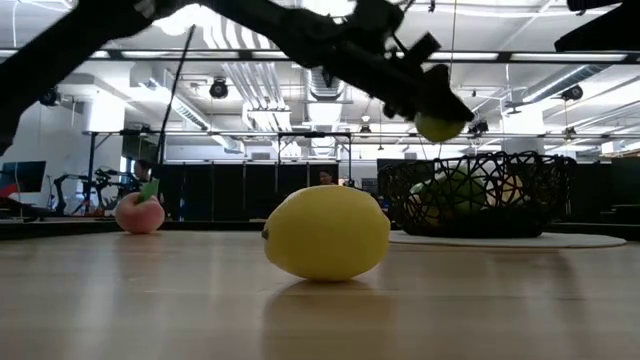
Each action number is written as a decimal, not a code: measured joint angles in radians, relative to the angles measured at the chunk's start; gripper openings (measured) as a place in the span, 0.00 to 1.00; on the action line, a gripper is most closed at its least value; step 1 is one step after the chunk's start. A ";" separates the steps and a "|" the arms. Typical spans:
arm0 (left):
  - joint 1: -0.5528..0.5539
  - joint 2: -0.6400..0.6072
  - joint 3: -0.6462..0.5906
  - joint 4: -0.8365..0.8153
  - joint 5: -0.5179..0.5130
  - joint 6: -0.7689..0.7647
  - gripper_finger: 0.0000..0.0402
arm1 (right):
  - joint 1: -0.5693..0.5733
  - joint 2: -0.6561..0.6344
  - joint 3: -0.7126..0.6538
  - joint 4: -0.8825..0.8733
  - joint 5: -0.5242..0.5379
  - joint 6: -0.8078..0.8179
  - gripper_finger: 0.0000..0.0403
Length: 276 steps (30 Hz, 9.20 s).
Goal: Build produce basket
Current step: Put the light green apple into the black wire basket, then put the yellow lemon into the black wire basket, then put the pink peach into the black wire basket
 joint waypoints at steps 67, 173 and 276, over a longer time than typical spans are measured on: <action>-0.092 -0.856 -1.194 0.283 -0.276 -0.234 0.50 | -0.020 -0.090 -0.232 0.304 -0.175 -0.162 0.81; -0.287 -0.569 -1.427 0.913 -0.602 -0.439 0.50 | -1.498 -0.302 -0.182 0.586 -1.000 -1.244 0.50; -0.039 -0.924 -0.916 -0.820 -0.587 -0.745 0.51 | -1.088 -0.290 -0.284 0.951 -1.120 -1.299 0.56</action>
